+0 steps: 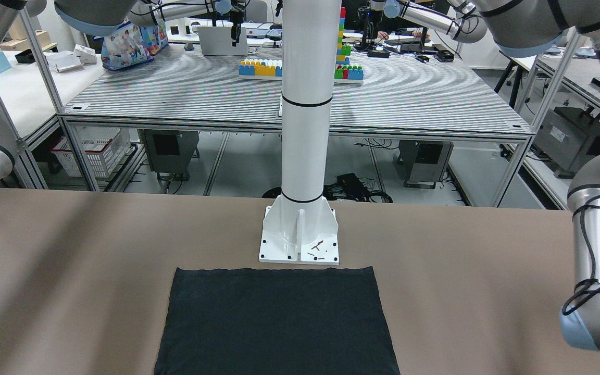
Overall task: Fold clothes
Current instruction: 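Move both grippers in toward the shirt's sleeves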
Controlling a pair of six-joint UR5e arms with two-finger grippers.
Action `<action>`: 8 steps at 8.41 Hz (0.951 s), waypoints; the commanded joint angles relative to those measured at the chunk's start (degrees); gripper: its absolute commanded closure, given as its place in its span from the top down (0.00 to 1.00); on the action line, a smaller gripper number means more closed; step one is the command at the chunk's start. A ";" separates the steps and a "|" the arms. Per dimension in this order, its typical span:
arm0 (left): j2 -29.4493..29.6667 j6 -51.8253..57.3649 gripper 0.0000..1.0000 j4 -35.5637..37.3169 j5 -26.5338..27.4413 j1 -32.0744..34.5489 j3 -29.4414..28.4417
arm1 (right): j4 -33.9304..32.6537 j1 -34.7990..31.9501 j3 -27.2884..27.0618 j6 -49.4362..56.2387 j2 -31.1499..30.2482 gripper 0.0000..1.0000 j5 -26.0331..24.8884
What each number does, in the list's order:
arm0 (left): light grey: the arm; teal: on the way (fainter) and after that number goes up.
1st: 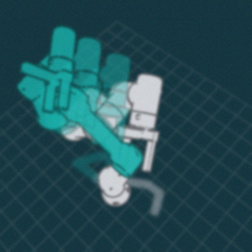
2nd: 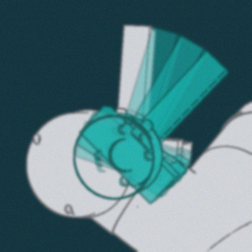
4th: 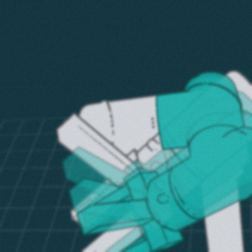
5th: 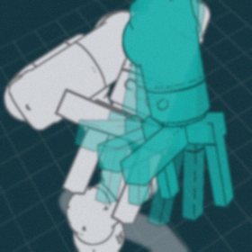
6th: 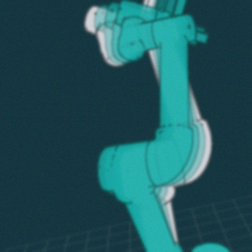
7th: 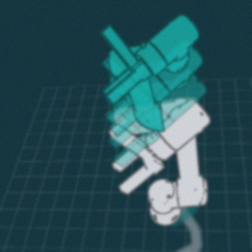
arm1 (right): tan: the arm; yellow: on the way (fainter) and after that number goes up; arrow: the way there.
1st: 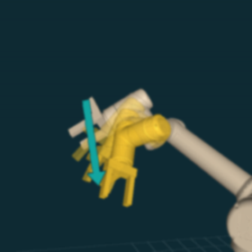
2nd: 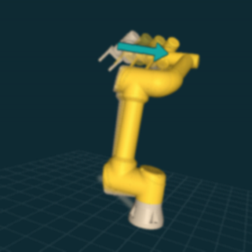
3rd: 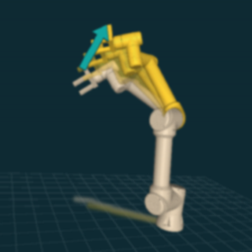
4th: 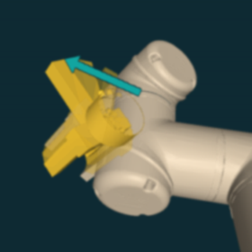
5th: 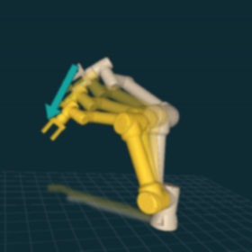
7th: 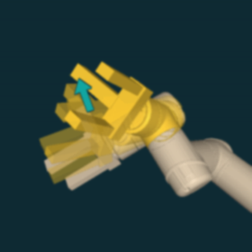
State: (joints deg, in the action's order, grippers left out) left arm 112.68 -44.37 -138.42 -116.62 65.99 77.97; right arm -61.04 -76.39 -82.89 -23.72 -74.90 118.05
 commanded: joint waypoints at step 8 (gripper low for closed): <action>7.11 -7.40 1.00 -0.44 7.60 -7.35 -4.23 | 17.71 19.15 10.91 -27.32 8.53 0.94 -8.60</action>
State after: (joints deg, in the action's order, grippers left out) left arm 118.94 -50.23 -138.92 -112.17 60.79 73.79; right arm -43.74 -60.22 -72.73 -47.70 -67.82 112.18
